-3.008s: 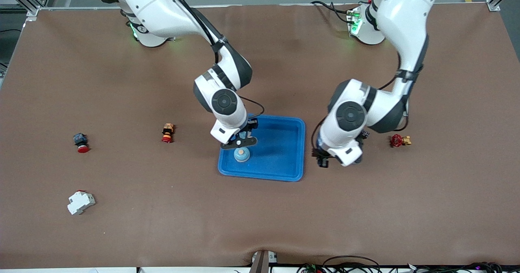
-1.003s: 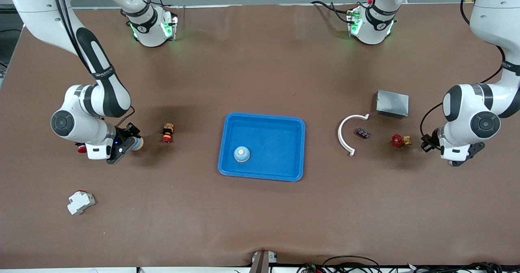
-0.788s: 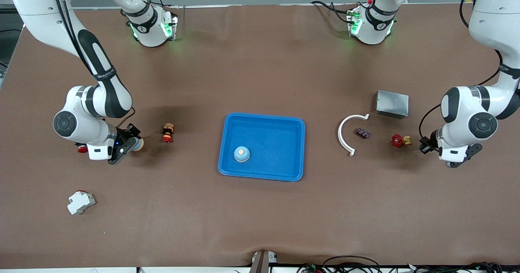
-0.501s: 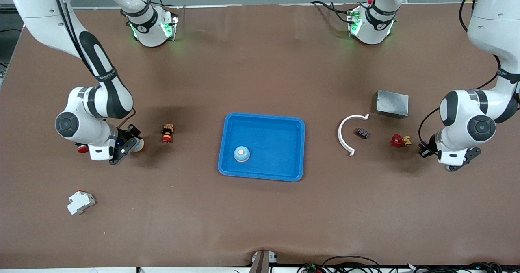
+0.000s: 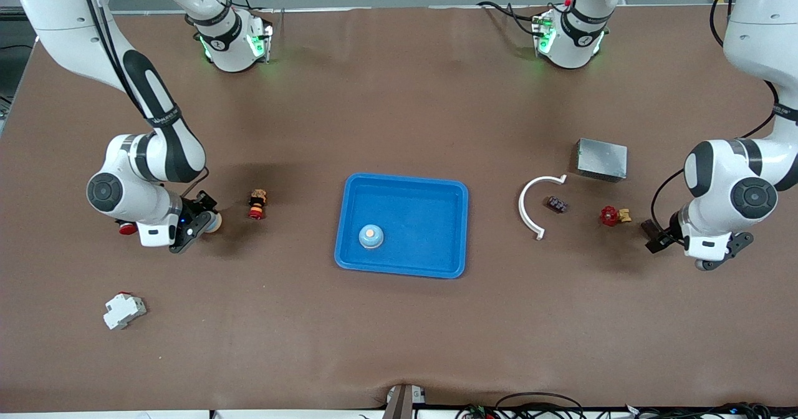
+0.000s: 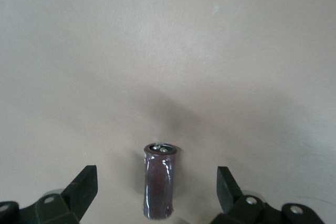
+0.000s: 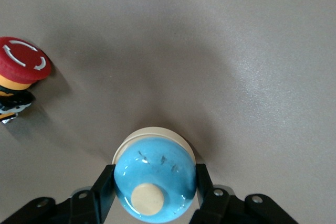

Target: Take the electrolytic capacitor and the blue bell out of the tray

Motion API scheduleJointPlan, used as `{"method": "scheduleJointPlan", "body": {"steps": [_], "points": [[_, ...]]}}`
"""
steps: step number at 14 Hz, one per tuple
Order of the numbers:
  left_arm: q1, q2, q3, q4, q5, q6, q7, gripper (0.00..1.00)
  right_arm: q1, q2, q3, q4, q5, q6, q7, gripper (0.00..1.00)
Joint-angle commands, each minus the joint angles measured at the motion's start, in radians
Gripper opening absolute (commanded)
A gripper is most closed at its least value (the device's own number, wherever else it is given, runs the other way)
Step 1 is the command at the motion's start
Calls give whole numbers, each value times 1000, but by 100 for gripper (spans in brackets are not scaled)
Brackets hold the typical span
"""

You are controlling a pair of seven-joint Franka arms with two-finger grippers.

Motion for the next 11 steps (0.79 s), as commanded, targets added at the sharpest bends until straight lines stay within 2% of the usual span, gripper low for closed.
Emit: {"method": "scheduleJointPlan", "body": {"steps": [1,4,8,11], "points": [[-7,-66,-76,75,21,-175,11,100,-19,14,13,14,-12,3,-17,67],[-7,-70,-179,229,21,-394,38,100,-22,14,13,14,-10,3,-17,100],[-4,-86,-267,395,14,-614,196,100,-28,1,14,14,-7,-35,-9,100],[-5,-162,-284,399,11,-631,276,100,-24,-25,22,31,19,-124,9,100]]}}
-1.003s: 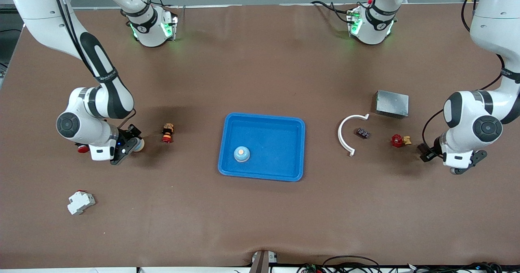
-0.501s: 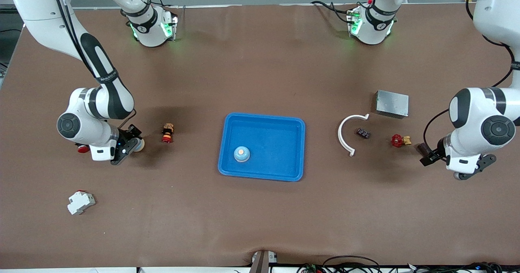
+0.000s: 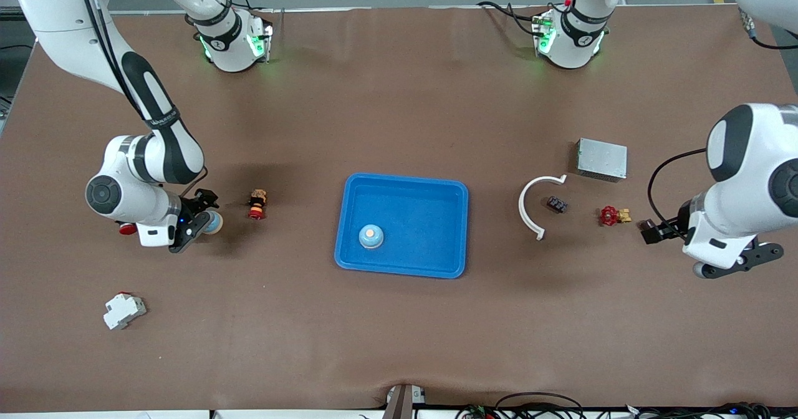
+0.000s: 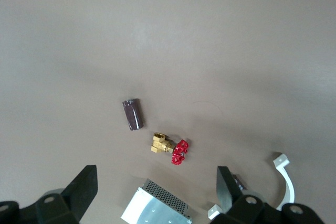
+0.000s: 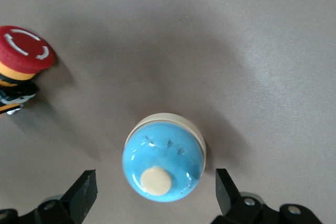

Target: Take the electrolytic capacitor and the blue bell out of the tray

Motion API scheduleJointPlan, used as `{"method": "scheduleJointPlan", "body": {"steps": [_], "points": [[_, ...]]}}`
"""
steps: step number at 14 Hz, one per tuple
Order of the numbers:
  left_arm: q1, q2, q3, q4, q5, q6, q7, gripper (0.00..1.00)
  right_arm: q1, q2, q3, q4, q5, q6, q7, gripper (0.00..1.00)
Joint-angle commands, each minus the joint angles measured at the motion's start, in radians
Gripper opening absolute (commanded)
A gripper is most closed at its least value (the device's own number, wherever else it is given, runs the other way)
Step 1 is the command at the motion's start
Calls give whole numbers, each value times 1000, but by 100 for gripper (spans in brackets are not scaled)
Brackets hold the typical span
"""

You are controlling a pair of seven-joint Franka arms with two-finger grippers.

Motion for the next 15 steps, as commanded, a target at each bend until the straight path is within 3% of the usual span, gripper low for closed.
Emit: {"method": "scheduleJointPlan", "body": {"steps": [1,6,11,13,15], "points": [[4,-81,-19,1,9,-35,69,100,-10,-43,20,10,39,-77,36,100],[12,-196,-51,3,-17,-107,112,100,98,-127,20,15,49,-195,369,100],[0,-291,-25,-5,-148,-153,152,100,235,-181,23,19,56,-225,746,100],[-103,-337,73,-8,-155,-201,172,100,291,-187,23,42,76,-237,893,100],[-140,-380,139,-25,-218,-218,221,100,347,-184,23,68,76,-238,1041,100]]}}
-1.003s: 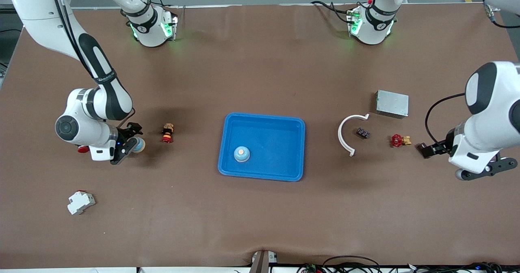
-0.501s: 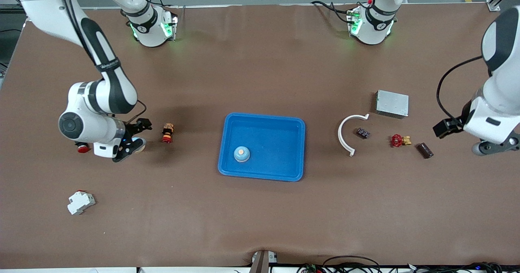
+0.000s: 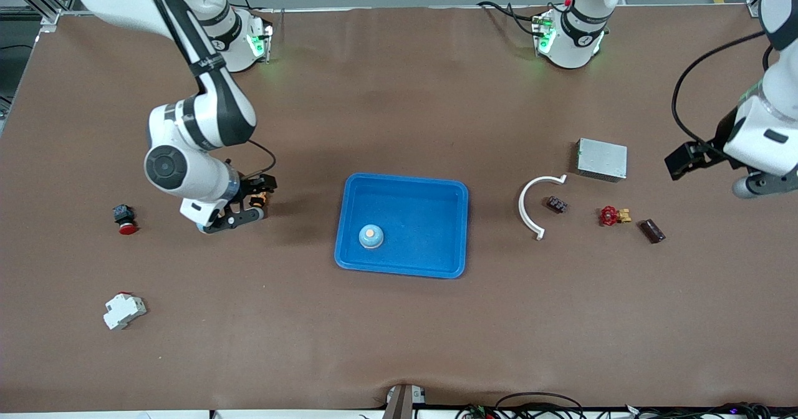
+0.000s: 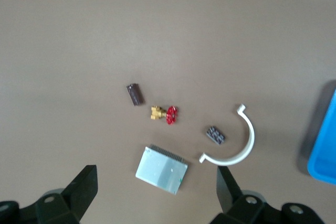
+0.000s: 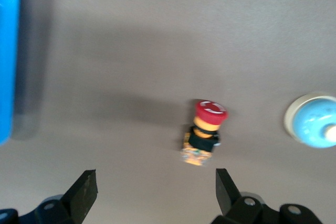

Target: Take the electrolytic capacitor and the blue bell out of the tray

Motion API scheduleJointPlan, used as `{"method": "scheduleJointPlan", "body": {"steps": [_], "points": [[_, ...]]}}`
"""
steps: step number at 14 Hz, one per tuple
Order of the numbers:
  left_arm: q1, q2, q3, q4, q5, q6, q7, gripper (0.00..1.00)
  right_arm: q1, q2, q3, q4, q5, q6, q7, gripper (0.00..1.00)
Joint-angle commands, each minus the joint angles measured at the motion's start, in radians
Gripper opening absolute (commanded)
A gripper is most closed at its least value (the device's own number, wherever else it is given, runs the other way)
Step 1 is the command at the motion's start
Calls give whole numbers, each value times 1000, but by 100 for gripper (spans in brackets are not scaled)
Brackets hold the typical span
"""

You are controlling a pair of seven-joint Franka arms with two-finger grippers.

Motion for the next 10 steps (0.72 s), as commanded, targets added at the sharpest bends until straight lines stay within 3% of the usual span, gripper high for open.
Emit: {"method": "scheduleJointPlan", "body": {"steps": [1,4,10], "points": [[-43,-99,96,-65,-84,-18,81,100,73,-7,-8,40,18,-16,196,100],[-132,-183,227,-155,-150,-12,95,100,150,2,-8,115,18,-13,430,100],[-179,-252,268,-220,-161,-10,128,100,239,135,-9,283,17,29,726,100]]}}
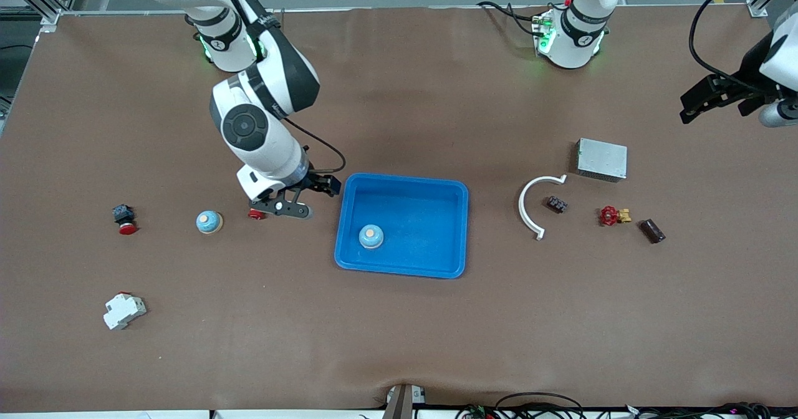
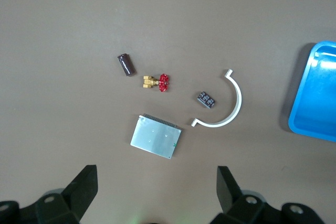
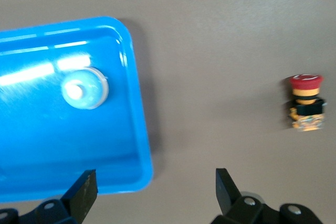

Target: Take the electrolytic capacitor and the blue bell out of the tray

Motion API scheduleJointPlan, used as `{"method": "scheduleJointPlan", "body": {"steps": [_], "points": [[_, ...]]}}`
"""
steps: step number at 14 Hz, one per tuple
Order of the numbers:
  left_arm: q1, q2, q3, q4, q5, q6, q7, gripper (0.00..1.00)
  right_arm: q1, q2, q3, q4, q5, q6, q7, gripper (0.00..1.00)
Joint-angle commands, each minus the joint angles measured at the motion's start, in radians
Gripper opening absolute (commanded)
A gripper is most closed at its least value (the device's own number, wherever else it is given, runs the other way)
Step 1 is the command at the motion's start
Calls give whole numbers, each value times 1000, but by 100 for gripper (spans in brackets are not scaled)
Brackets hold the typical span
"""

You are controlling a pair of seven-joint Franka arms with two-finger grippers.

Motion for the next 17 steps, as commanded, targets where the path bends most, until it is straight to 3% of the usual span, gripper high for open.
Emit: {"method": "scheduleJointPlan", "body": {"steps": [1,7,17], "points": [[-21,-38,20,-32,-20,11,17,100,31,112,-10,120,12,20,83,100],[-19,-32,15,-26,-36,7,39,100,87,317,-12,297,0,116,126,100],[-19,-26,13,-26,-36,14,36,100,86,443,-16,406,-10,167,-47,100]]}}
